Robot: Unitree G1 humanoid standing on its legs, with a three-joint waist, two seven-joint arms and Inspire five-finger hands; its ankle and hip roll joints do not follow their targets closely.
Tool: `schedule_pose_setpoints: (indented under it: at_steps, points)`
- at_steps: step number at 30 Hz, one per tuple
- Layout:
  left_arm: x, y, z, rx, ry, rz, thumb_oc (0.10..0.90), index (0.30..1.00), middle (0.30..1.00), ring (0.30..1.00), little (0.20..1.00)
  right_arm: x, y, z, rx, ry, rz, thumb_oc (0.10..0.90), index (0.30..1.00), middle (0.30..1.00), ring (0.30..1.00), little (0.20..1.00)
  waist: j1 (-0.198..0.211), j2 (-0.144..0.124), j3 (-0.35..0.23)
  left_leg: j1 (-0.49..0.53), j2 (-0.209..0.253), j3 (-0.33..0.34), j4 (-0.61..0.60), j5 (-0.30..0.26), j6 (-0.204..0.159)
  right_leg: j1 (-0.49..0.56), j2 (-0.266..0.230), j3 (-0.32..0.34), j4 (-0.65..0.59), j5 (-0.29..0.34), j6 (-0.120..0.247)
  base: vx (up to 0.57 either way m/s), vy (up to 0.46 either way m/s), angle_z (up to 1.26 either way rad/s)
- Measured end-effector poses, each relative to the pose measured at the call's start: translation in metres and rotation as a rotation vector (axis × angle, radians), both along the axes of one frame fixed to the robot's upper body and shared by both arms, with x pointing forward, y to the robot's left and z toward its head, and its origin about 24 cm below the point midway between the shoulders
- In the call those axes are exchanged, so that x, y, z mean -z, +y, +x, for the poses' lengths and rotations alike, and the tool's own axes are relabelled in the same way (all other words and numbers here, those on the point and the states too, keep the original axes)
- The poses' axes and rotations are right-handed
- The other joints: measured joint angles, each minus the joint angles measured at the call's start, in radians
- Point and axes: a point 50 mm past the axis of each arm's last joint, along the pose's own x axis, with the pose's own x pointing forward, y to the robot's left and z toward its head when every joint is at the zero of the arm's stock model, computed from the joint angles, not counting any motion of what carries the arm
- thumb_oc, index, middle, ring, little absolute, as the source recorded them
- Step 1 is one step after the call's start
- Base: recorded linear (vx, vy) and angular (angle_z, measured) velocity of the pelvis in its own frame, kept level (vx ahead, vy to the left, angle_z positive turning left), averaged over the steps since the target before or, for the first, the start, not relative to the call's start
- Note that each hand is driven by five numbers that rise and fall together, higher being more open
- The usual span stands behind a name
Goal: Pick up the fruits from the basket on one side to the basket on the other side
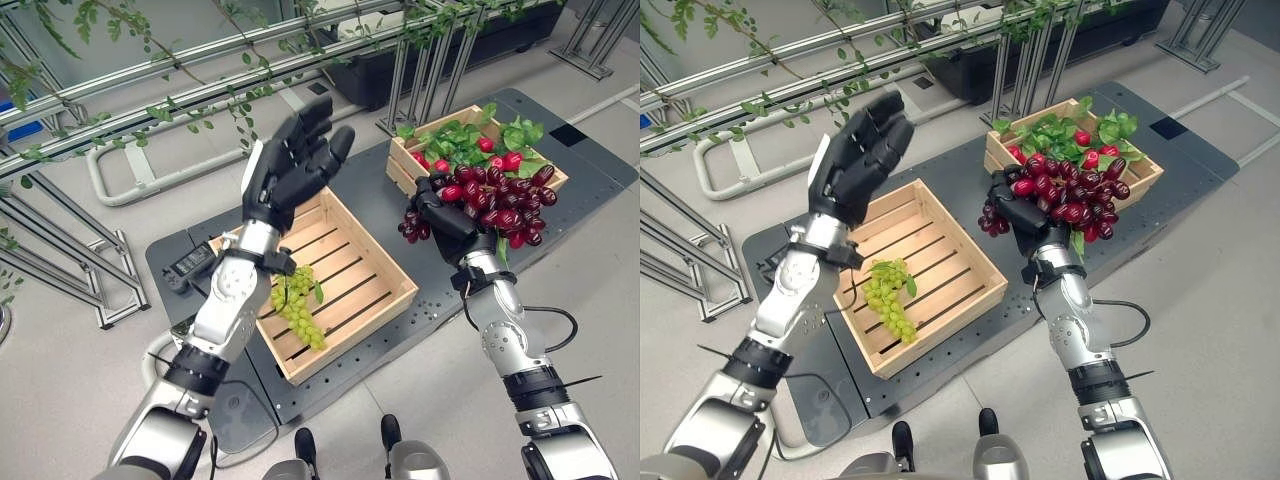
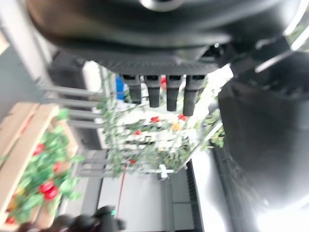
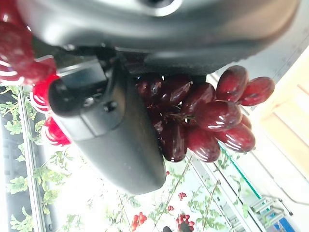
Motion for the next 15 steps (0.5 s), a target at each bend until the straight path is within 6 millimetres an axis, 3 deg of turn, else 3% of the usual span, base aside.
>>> schedule_pose_setpoints:
  at_steps: [1,2,3,4,5,6,7,9,10,11,12,13,15]
  points:
    - [0.004,0.003,-0.003,-0.022,0.008,-0.010,0.800,0.900,0.900,0.900,0.900,-0.001,0.004,0.001,-0.016,-0.003,0.007,0.400,0.300,0.300,0.300,0.300,0.031,-0.020,0.001,-0.020,-0.022,-0.063,0.056,-0.018,0.016,-0.033,-0.009,0.049,0.030,-0.006,0.000,-0.22,0.195,-1.74]
    - [0.014,0.010,-0.005,-0.070,0.045,-0.018,0.800,0.900,0.900,0.900,0.900,-0.002,0.013,0.002,-0.050,-0.006,0.006,0.400,0.300,0.300,0.300,0.300,0.067,-0.054,0.000,-0.071,-0.080,-0.204,0.151,-0.092,0.064,-0.072,-0.019,0.146,0.073,0.000,0.004,-0.23,0.167,-2.08]
    - [0.022,0.014,-0.005,-0.104,0.079,-0.021,0.800,0.900,0.900,0.900,0.900,-0.004,0.019,0.002,-0.082,-0.017,-0.006,0.400,0.300,0.300,0.300,0.300,0.090,-0.053,0.000,-0.068,-0.131,-0.297,0.138,-0.128,0.089,-0.085,-0.019,0.188,0.082,0.005,0.013,-0.35,0.173,-1.97]
    - [0.025,0.017,-0.004,-0.122,0.093,-0.019,0.800,0.900,0.900,0.900,0.900,-0.004,0.023,0.002,-0.099,-0.021,-0.014,0.400,0.300,0.300,0.300,0.300,0.067,-0.033,-0.004,-0.075,-0.153,-0.311,0.126,-0.126,0.099,-0.084,0.007,0.215,0.086,0.007,0.020,-0.33,0.132,-1.53]
    - [0.025,0.019,-0.003,-0.130,0.092,-0.010,0.800,0.900,0.900,0.900,0.900,-0.003,0.027,0.002,-0.108,-0.017,-0.012,0.400,0.300,0.300,0.300,0.300,0.072,-0.037,-0.004,-0.072,-0.159,-0.325,0.145,-0.091,0.085,-0.091,0.019,0.226,0.094,0.008,0.022,-0.31,0.102,-1.36]
    - [0.022,0.023,-0.001,-0.150,0.083,0.009,0.800,0.900,0.900,0.900,0.900,-0.002,0.033,0.000,-0.125,-0.022,-0.010,0.400,0.300,0.300,0.300,0.300,0.060,-0.067,-0.006,-0.089,-0.176,-0.280,0.205,-0.116,0.092,-0.114,0.004,0.208,0.111,0.019,0.039,-0.24,0.085,-1.14]
    - [0.018,0.023,0.002,-0.147,0.074,0.033,0.800,0.900,0.900,0.900,0.900,-0.004,0.033,-0.001,-0.127,-0.038,-0.016,0.400,0.300,0.300,0.300,0.300,0.037,-0.079,-0.012,-0.108,-0.183,-0.263,0.221,-0.125,0.107,-0.130,-0.023,0.171,0.108,0.017,0.049,-0.33,0.085,-0.87]
    - [0.012,0.022,0.005,-0.146,0.056,0.042,0.800,0.900,0.900,0.900,0.900,-0.008,0.032,-0.002,-0.119,-0.063,-0.010,0.400,0.300,0.300,0.300,0.300,0.012,-0.080,-0.014,-0.112,-0.189,-0.205,0.216,-0.098,0.127,-0.154,-0.074,0.085,0.095,0.011,0.040,-0.44,0.096,-0.80]
    - [0.010,0.024,0.005,-0.157,0.044,0.030,0.800,0.900,0.900,0.900,0.900,-0.010,0.032,-0.001,-0.120,-0.071,-0.008,0.400,0.300,0.300,0.300,0.300,0.028,-0.061,-0.010,-0.109,-0.167,-0.139,0.192,-0.089,0.136,-0.201,-0.090,0.007,0.167,-0.002,0.018,-0.42,0.079,-1.26]
    - [0.010,0.025,0.005,-0.162,0.044,0.024,0.800,0.900,0.900,0.900,0.900,-0.010,0.032,-0.001,-0.120,-0.070,-0.009,0.400,0.300,0.300,0.300,0.300,0.038,-0.040,-0.011,-0.113,-0.142,-0.107,0.182,-0.085,0.139,-0.226,-0.080,-0.011,0.227,-0.005,0.015,-0.46,0.032,-1.36]
    - [0.009,0.026,0.005,-0.167,0.042,0.023,0.800,0.900,0.900,0.900,0.900,-0.009,0.030,-0.002,-0.117,-0.067,-0.012,0.400,0.300,0.300,0.300,0.300,0.045,0.000,-0.009,-0.115,-0.106,-0.078,0.172,-0.080,0.135,-0.246,-0.065,-0.031,0.361,-0.019,0.006,-0.35,-0.009,-1.09]
    - [0.008,0.027,0.005,-0.170,0.037,0.023,0.800,0.900,0.900,0.900,0.900,-0.008,0.029,-0.002,-0.114,-0.064,-0.017,0.400,0.300,0.300,0.300,0.300,0.052,0.018,-0.010,-0.118,-0.079,-0.051,0.164,-0.075,0.134,-0.232,-0.068,-0.034,0.447,-0.033,0.021,-0.34,-0.056,-1.02]
    - [0.003,0.029,0.006,-0.181,0.022,0.016,0.800,0.900,0.900,0.900,0.900,-0.009,0.027,-0.002,-0.114,-0.067,-0.026,0.400,0.300,0.300,0.300,0.300,0.079,0.031,-0.008,-0.119,-0.054,-0.027,0.157,-0.070,0.126,-0.151,-0.099,-0.070,0.452,-0.070,0.029,-0.19,-0.117,-0.77]
